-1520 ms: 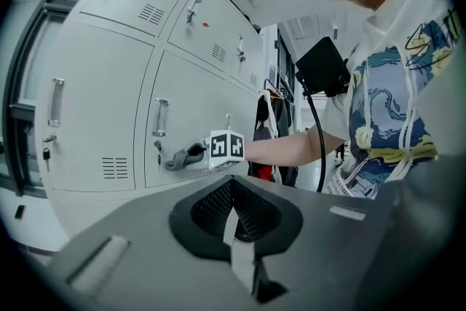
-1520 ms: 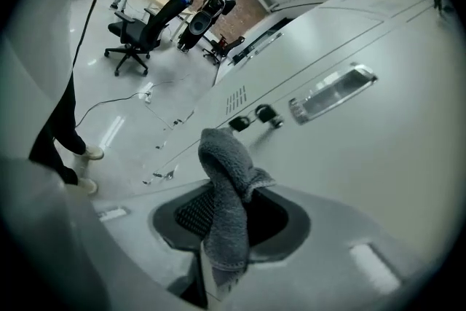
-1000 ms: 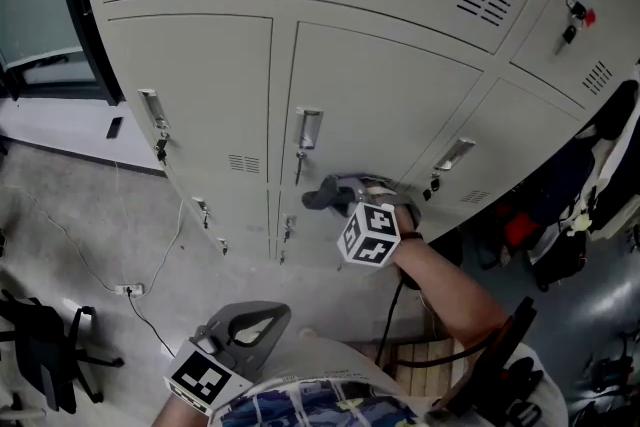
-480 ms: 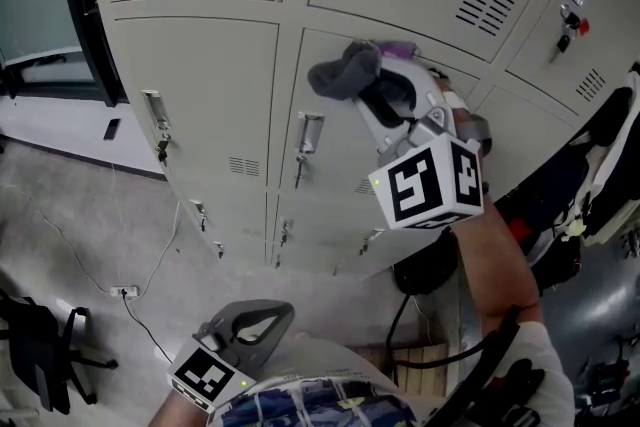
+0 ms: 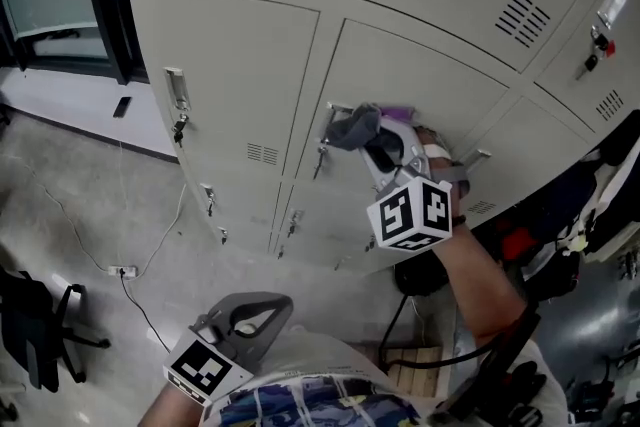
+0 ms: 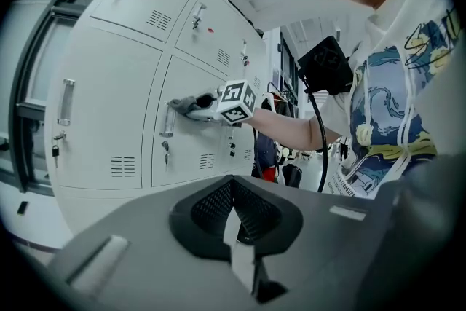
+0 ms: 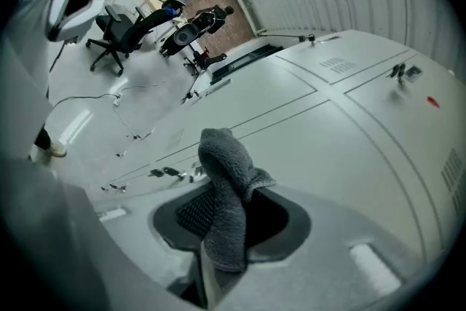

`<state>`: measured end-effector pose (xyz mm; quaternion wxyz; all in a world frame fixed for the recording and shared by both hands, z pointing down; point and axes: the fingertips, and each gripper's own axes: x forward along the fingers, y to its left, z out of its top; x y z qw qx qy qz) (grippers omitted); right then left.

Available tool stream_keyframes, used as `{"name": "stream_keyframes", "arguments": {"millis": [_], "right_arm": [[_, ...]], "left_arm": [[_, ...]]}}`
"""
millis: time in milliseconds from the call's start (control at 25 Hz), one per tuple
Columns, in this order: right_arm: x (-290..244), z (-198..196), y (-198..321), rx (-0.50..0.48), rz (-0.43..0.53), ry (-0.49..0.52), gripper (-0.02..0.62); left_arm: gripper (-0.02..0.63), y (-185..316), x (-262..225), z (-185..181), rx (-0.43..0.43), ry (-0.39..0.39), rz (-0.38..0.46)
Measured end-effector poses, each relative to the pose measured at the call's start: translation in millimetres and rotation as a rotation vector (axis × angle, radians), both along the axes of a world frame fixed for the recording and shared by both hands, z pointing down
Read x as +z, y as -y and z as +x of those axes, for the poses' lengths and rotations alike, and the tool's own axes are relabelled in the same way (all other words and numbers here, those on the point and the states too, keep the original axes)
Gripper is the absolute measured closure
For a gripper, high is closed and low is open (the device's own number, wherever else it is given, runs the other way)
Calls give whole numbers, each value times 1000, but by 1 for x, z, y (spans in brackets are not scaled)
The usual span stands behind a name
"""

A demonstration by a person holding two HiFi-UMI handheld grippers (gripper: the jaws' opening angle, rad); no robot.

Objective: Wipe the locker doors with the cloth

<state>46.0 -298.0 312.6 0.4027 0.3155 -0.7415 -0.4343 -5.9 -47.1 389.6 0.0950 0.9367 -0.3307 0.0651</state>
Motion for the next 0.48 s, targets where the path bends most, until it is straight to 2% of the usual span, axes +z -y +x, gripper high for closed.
{"name": "stream_keyframes", "arguments": {"millis": [240,480], "right_arm": [[98,4,0,2,-146,-64,483],[179,10,-1,6,-250,-128,485]], "left_arm": [[604,-1,3,0,0,3,-4],[604,0,3,-1,-3,11,-9]]}}
